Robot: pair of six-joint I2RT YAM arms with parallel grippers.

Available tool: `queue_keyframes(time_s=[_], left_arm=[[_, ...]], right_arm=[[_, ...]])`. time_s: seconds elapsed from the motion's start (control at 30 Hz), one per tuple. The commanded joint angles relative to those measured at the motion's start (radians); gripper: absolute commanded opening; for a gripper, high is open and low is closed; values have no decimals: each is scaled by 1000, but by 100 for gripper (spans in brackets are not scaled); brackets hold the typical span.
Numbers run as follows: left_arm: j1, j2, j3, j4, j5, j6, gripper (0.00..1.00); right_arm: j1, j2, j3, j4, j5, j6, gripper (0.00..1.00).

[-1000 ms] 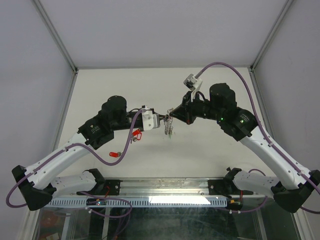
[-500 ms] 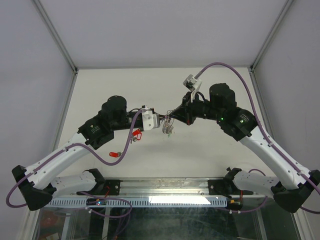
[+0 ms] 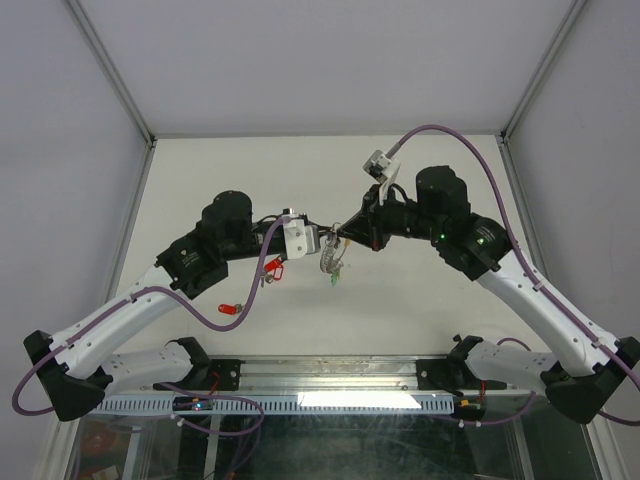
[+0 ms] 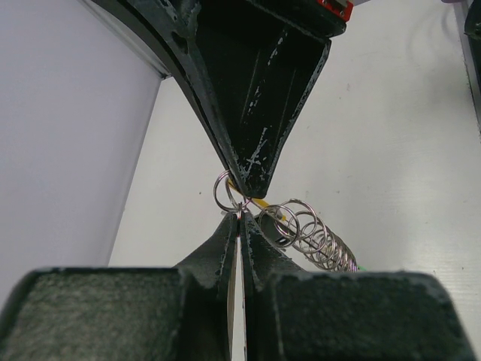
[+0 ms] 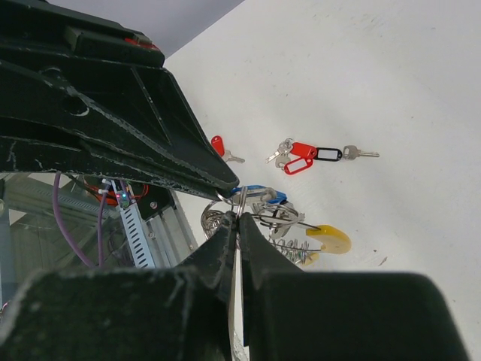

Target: Put the keys on the keyring

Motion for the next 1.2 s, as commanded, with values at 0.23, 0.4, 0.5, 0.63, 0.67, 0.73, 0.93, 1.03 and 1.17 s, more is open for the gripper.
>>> queue_keyframes(time_s=[0.23, 0.4, 0.5, 0.63, 0.67, 0.73, 0.93, 1.03, 1.17], left_arm=[[-12, -14, 29, 69, -34, 2, 0], [-13, -15, 26, 67, -56, 6, 0], [-12, -17, 24, 68, -71, 7, 0], [-13, -17, 26, 69, -82, 9, 0], [-12, -16, 27, 69, -83, 9, 0], [-12, -16, 29, 71, -81, 9, 0], [-12, -18, 27, 89, -87, 15, 0], [-12, -19, 26, 95, -90, 19, 0], [-13, -22, 20, 94, -93, 32, 0]], right_arm=[[4, -3, 19, 27, -42, 8, 0], [4, -6, 18, 26, -49, 7, 0], [3, -7, 18, 25, -59, 7, 0], [4, -5, 16, 24, -68, 9, 0], [4, -5, 14, 24, -70, 9, 0], [4, -1, 12, 26, -80, 12, 0], [5, 12, 7, 21, -95, 18, 0], [5, 16, 8, 10, -96, 17, 0], [5, 19, 8, 0, -95, 15, 0]])
